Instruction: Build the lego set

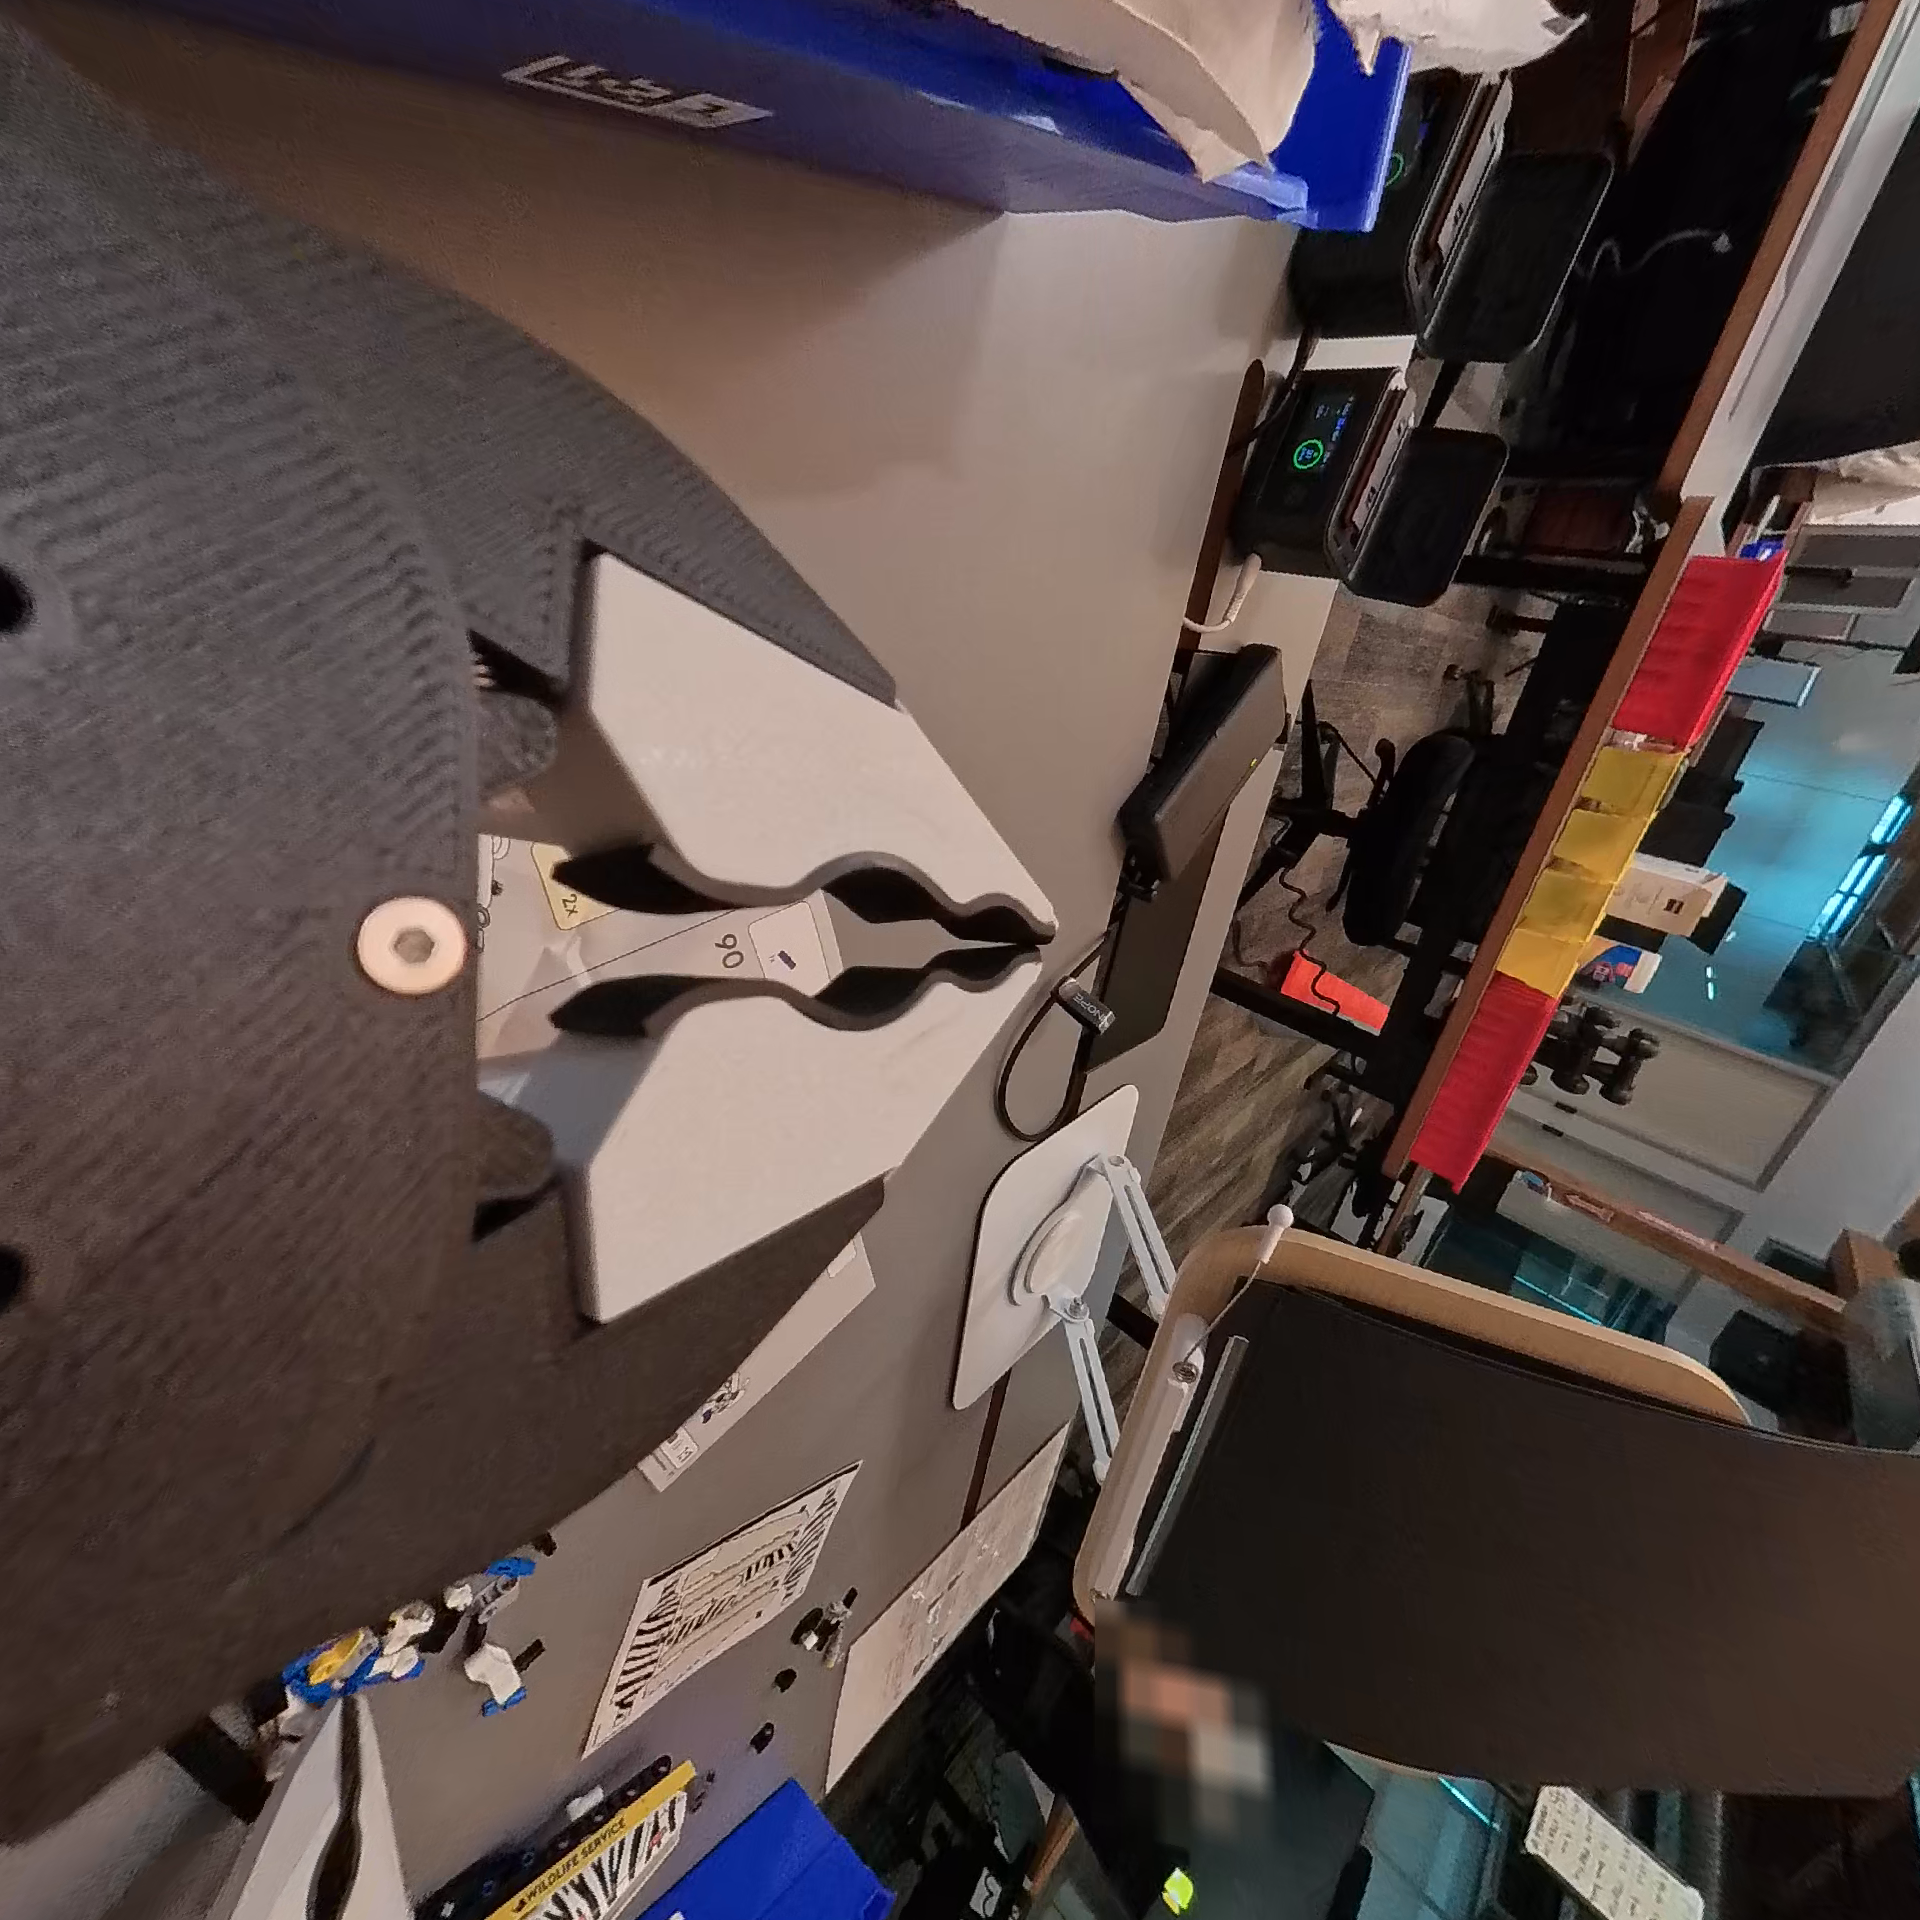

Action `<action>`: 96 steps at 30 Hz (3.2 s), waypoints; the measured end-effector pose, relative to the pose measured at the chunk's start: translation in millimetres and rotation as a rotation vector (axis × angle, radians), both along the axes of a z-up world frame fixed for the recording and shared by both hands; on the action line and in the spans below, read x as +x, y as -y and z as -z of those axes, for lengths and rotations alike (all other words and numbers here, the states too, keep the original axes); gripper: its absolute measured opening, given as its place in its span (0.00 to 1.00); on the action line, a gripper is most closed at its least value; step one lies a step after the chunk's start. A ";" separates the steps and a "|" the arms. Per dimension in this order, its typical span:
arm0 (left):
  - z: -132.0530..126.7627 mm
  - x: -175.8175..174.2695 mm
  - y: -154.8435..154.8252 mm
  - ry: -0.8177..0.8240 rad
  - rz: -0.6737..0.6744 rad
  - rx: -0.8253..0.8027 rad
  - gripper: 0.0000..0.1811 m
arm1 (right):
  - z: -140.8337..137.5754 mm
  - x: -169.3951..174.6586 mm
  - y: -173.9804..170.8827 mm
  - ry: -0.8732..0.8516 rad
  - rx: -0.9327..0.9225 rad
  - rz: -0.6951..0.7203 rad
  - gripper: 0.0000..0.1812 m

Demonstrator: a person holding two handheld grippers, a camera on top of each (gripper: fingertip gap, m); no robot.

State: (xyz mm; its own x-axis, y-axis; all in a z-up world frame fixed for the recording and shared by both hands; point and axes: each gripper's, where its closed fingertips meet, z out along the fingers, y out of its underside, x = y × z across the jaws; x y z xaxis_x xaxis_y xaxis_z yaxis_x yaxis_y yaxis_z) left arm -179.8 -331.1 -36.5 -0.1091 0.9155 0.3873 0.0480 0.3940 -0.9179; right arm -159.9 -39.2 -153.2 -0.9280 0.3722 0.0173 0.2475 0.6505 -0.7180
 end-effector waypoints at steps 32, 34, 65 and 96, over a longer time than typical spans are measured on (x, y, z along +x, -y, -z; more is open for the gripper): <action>-17.1 -7.5 -40.6 -0.091 0.181 -0.078 0.04 | -69.7 11.8 -6.1 -0.004 -0.349 -0.037 0.03; -8.3 -12.7 -50.6 -0.047 0.207 -0.127 0.05 | -73.3 18.9 -14.9 0.002 -0.341 -0.053 0.03; -11.7 -11.7 -61.6 -0.075 0.224 -0.118 0.05 | -8.0 -8.3 -29.7 0.065 0.251 -0.129 0.07; -11.1 14.4 -179.9 -0.072 0.964 0.051 0.21 | -83.2 21.0 -12.9 -0.141 -0.201 -0.185 0.00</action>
